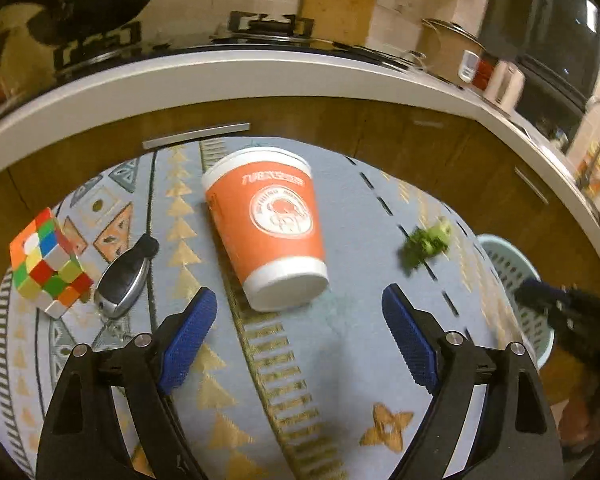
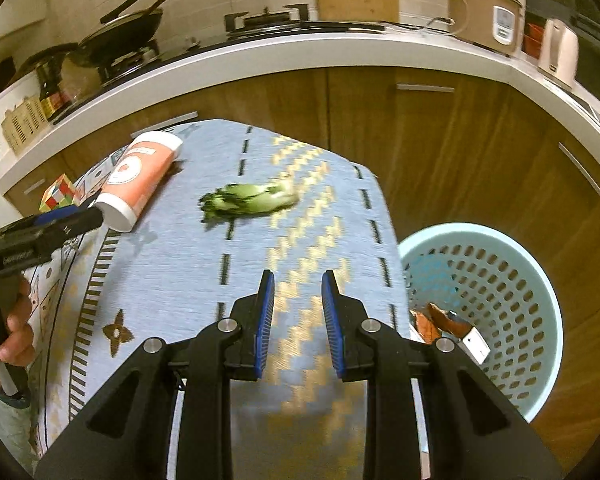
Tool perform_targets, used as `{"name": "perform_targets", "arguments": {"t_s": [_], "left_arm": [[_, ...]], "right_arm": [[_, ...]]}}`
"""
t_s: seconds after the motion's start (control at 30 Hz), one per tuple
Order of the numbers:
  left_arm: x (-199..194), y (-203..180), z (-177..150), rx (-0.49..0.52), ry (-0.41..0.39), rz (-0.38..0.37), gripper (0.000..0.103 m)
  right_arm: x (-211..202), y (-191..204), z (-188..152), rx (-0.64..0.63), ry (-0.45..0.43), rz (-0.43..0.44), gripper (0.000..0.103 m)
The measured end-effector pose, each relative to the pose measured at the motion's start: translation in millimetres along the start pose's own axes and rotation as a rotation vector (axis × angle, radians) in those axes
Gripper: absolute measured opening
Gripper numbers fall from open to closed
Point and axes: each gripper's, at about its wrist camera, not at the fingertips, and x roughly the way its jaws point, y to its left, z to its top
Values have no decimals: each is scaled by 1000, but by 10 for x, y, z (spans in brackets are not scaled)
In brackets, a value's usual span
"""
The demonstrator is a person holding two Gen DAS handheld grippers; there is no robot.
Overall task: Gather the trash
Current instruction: 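Move both tools back over the table toward the paper cup and bok choy, then grasp the orange paper cup with the left tool while the right tool grasps the other bok choy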
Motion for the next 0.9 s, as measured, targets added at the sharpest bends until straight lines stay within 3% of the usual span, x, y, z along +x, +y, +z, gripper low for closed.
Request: {"name": "perform_targets", "arguments": {"t_s": [0.23, 0.33, 0.4, 0.43, 0.6, 0.9], "left_arm": [[338, 60, 165, -54, 11, 98, 82], [418, 89, 152, -60, 17, 80, 80], [451, 92, 143, -73, 16, 57, 68], [474, 106, 147, -75, 18, 46, 61], [499, -1, 83, -27, -11, 73, 60], [428, 25, 69, -65, -46, 71, 60]], "right_arm": [[210, 246, 151, 6, 23, 73, 25], [341, 302, 222, 32, 39, 70, 36], [393, 313, 274, 56, 36, 77, 58], [420, 310, 306, 73, 35, 81, 60], [514, 228, 415, 111, 41, 73, 60], [892, 229, 554, 225, 117, 148, 64]]}}
